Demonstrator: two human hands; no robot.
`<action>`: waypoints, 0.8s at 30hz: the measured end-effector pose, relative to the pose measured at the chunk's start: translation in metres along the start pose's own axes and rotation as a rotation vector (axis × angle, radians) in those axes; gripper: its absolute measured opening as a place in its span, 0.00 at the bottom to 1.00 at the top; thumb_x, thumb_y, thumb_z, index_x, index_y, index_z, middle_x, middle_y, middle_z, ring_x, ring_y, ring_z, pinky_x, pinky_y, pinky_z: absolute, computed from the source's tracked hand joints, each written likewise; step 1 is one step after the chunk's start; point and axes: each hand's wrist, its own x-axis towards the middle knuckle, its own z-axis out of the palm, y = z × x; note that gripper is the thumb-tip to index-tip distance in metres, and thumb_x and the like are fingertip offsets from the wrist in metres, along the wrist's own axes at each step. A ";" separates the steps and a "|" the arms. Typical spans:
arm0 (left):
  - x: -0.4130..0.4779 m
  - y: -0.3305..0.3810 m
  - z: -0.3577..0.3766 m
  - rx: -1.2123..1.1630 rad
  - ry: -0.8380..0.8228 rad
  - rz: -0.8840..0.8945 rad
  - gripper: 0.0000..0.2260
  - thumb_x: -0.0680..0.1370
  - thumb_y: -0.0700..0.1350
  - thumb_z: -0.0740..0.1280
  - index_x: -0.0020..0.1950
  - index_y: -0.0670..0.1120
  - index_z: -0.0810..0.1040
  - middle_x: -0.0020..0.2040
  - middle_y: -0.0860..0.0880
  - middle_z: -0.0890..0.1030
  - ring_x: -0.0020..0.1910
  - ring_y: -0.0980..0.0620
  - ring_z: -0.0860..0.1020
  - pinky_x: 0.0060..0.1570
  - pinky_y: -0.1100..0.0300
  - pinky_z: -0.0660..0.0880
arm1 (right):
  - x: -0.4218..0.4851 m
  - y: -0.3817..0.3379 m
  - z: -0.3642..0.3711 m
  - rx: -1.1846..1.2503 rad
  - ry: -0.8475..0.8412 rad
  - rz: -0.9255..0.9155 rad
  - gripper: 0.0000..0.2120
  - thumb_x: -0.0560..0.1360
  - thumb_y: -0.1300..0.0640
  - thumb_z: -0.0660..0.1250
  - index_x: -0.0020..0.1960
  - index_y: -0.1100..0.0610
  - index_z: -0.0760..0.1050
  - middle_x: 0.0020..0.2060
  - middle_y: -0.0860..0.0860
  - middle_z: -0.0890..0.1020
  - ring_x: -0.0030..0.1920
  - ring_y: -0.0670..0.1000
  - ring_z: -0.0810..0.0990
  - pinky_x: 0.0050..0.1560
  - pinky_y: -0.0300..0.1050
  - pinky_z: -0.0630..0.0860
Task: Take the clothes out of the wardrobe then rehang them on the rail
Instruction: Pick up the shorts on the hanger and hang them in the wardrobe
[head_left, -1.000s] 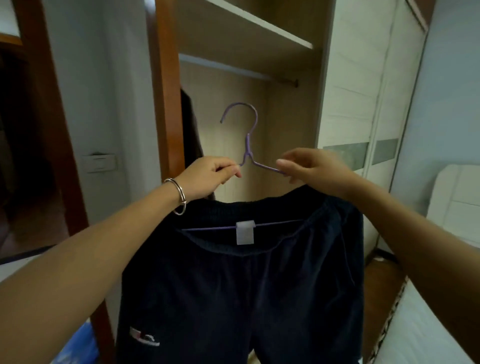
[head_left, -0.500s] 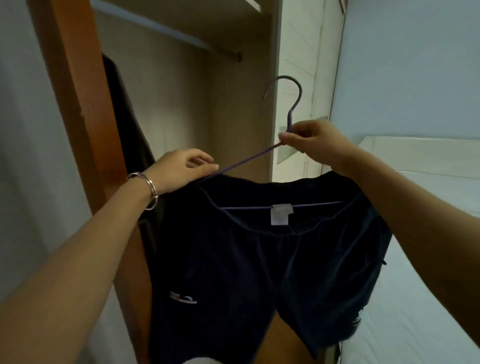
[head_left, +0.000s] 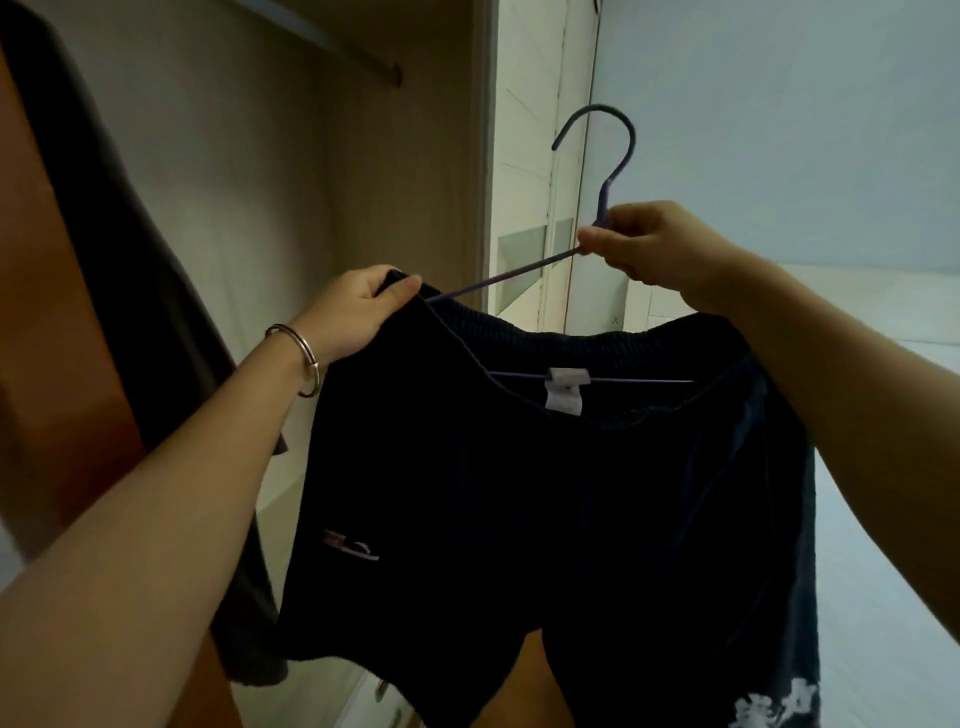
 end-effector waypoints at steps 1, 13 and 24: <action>0.010 -0.005 0.002 0.008 0.006 -0.015 0.10 0.79 0.49 0.59 0.40 0.50 0.75 0.34 0.53 0.75 0.28 0.64 0.74 0.31 0.71 0.69 | 0.006 0.004 0.002 0.000 -0.009 0.009 0.10 0.77 0.51 0.62 0.46 0.56 0.77 0.29 0.49 0.68 0.30 0.46 0.64 0.32 0.36 0.63; 0.140 -0.062 0.033 0.390 0.116 0.067 0.13 0.80 0.44 0.56 0.61 0.45 0.76 0.57 0.48 0.77 0.57 0.52 0.74 0.52 0.64 0.67 | 0.163 0.062 0.059 0.089 -0.159 0.107 0.14 0.75 0.50 0.65 0.47 0.61 0.79 0.31 0.51 0.72 0.29 0.47 0.66 0.29 0.38 0.63; 0.216 -0.099 -0.006 0.391 0.271 0.043 0.08 0.78 0.43 0.61 0.46 0.45 0.80 0.32 0.55 0.75 0.28 0.66 0.73 0.31 0.75 0.66 | 0.303 0.071 0.104 0.289 -0.664 -0.134 0.07 0.77 0.58 0.62 0.48 0.59 0.78 0.39 0.54 0.80 0.33 0.48 0.78 0.35 0.36 0.77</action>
